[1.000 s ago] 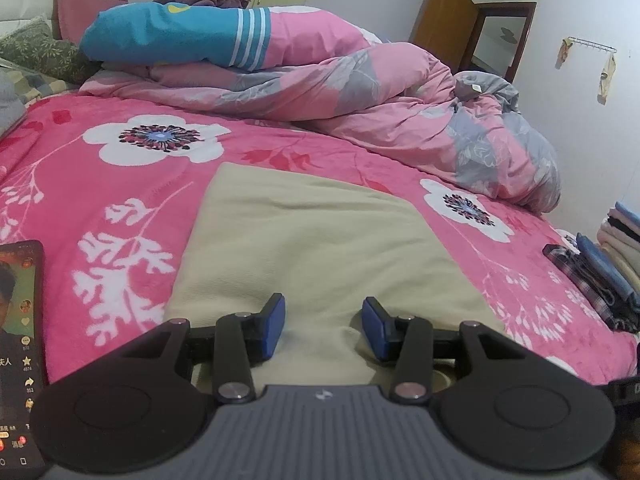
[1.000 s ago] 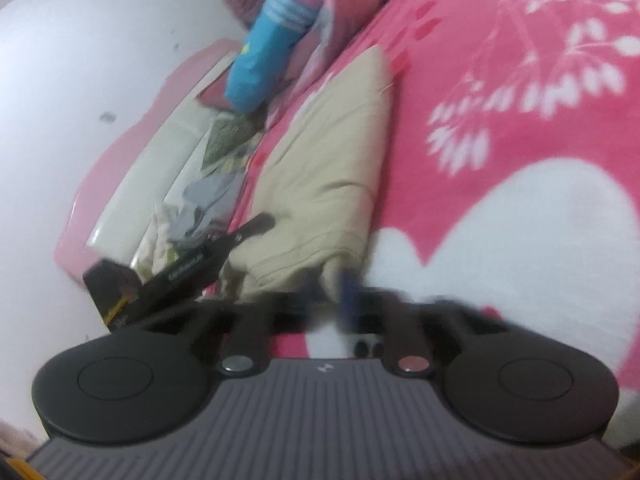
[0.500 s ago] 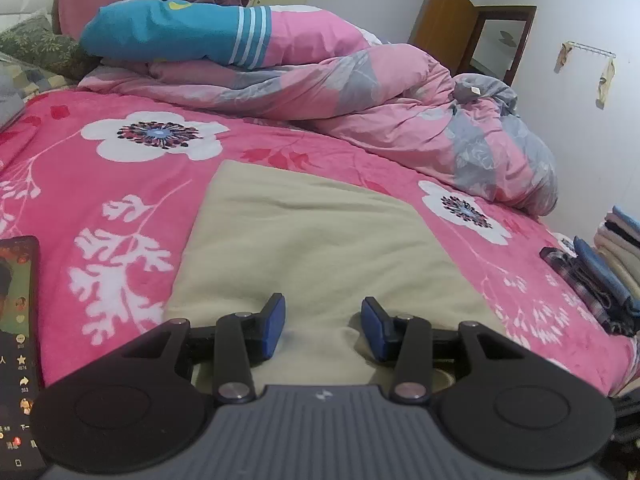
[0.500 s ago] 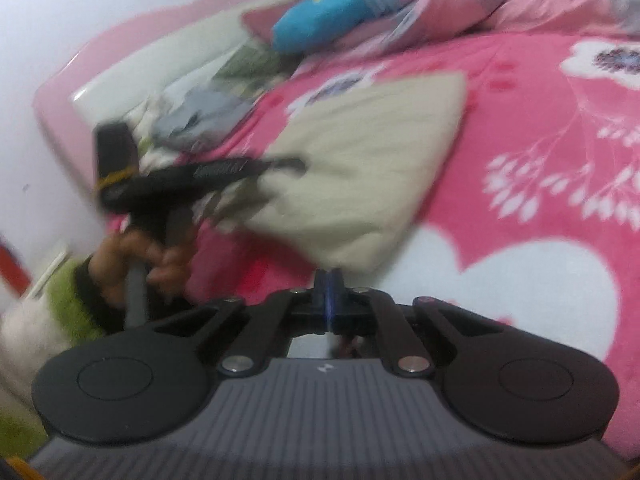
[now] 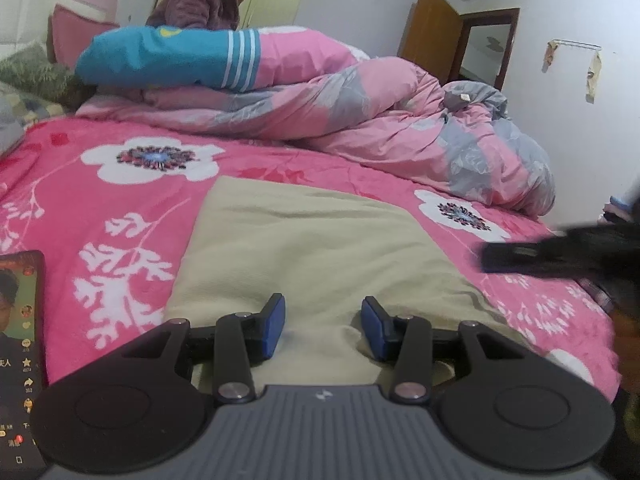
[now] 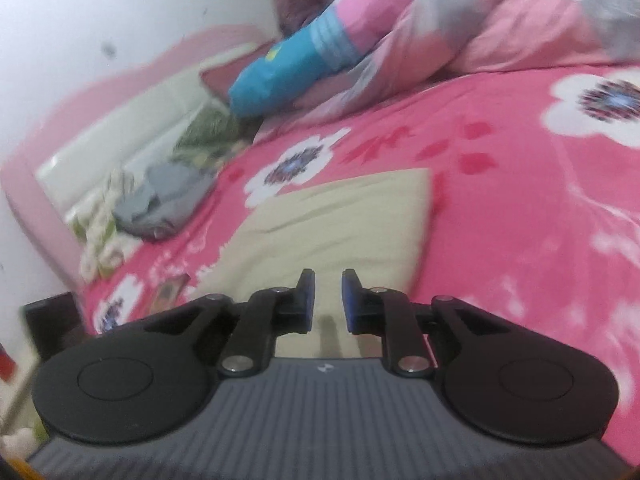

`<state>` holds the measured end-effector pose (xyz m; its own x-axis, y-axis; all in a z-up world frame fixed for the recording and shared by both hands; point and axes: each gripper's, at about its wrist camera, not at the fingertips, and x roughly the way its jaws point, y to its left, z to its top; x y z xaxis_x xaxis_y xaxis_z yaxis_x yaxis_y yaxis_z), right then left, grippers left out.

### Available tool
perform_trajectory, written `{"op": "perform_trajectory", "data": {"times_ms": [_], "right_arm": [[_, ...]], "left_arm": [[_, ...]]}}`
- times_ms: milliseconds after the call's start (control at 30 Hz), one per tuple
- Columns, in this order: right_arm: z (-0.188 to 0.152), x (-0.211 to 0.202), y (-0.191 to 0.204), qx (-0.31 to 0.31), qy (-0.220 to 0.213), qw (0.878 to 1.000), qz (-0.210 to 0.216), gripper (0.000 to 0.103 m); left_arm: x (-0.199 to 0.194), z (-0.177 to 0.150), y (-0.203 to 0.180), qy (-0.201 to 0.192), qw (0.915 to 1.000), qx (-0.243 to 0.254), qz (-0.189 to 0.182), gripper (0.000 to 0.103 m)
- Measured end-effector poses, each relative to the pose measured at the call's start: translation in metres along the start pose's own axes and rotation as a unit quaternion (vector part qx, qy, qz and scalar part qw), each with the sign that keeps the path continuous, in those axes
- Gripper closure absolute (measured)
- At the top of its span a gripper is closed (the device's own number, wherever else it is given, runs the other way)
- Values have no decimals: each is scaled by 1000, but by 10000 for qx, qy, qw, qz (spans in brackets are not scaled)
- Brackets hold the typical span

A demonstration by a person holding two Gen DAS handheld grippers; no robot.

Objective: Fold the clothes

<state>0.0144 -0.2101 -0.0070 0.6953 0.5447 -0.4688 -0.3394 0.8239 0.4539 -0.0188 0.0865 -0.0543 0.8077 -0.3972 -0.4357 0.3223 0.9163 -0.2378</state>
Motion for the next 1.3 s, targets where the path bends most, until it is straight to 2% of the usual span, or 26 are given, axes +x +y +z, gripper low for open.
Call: {"op": "perform_trajectory", "data": {"times_ms": [167, 267, 300, 333, 400, 467, 500, 533, 600, 667, 700, 767, 800, 900, 1000, 1067, 1100, 1167, 1200, 1267, 1300], "right_arm": [[42, 96, -19, -335, 394, 9971, -552, 89], [67, 118, -20, -383, 240, 9929, -1100, 88], [72, 118, -13, -517, 241, 9917, -1151, 87], [76, 118, -4, -652, 276, 9914, -1098, 87], [76, 116, 20, -914, 551, 9931, -490, 86], [70, 132, 43, -1182, 1091, 9870, -2, 86], [67, 142, 53, -1318, 1343, 9820, 134, 86], [64, 156, 61, -1473, 1504, 9775, 89, 86], [65, 186, 69, -1752, 1518, 9727, -132, 86], [77, 211, 65, -1674, 1326, 9763, -341, 73], [83, 218, 62, -1599, 1236, 9771, -673, 68], [94, 229, 54, -1410, 1064, 9763, -1253, 68], [97, 222, 49, -1221, 1004, 9792, -1269, 68], [102, 168, 40, -647, 624, 9926, -816, 68], [93, 119, 23, -190, 613, 9972, -396, 63], [76, 103, 2, 12, 820, 9945, -650, 61], [68, 96, -10, -7, 873, 9900, -1105, 63], [49, 74, -28, -204, 812, 9701, -2278, 56], [41, 60, -28, -264, 691, 9632, -2583, 56], [27, 27, -23, -215, 418, 9650, -2579, 56], [22, 15, -15, -171, 272, 9727, -2296, 56]], "left_arm": [[-5, -11, 2, -338, 9994, 17, -120, 59], [-10, -18, 3, -539, 9984, 31, -175, 59], [-12, -20, 3, -619, 9979, 29, -186, 59], [-13, -23, 3, -705, 9973, 45, -189, 59], [-16, -29, 1, -865, 9960, 140, -168, 59], [-17, -33, 0, -953, 9951, 204, -159, 59], [-18, -33, -1, -964, 9950, 218, -170, 59], [-18, -33, 0, -970, 9949, 198, -197, 58], [-20, -32, 5, -966, 9949, 54, -301, 58], [-22, -32, 12, -961, 9943, -121, -446, 58], [-22, -32, 14, -959, 9939, -188, -506, 58], [-23, -32, 16, -954, 9937, -221, -549, 58], [-23, -32, 16, -947, 9937, -215, -554, 58], [-25, -32, 19, -933, 9934, -264, -616, 58], [-25, -31, 25, -900, 9923, -424, -736, 58], [-25, -31, 30, -886, 9910, -566, -829, 58], [-26, -31, 32, -881, 9903, -633, -872, 58], [-29, -33, 36, -894, 9887, -733, -952, 57], [-30, -34, 37, -908, 9882, -743, -982, 56], [-35, -36, 36, -921, 9889, -635, -982, 54], [-37, -36, 34, -913, 9896, -546, -965, 51]]}}
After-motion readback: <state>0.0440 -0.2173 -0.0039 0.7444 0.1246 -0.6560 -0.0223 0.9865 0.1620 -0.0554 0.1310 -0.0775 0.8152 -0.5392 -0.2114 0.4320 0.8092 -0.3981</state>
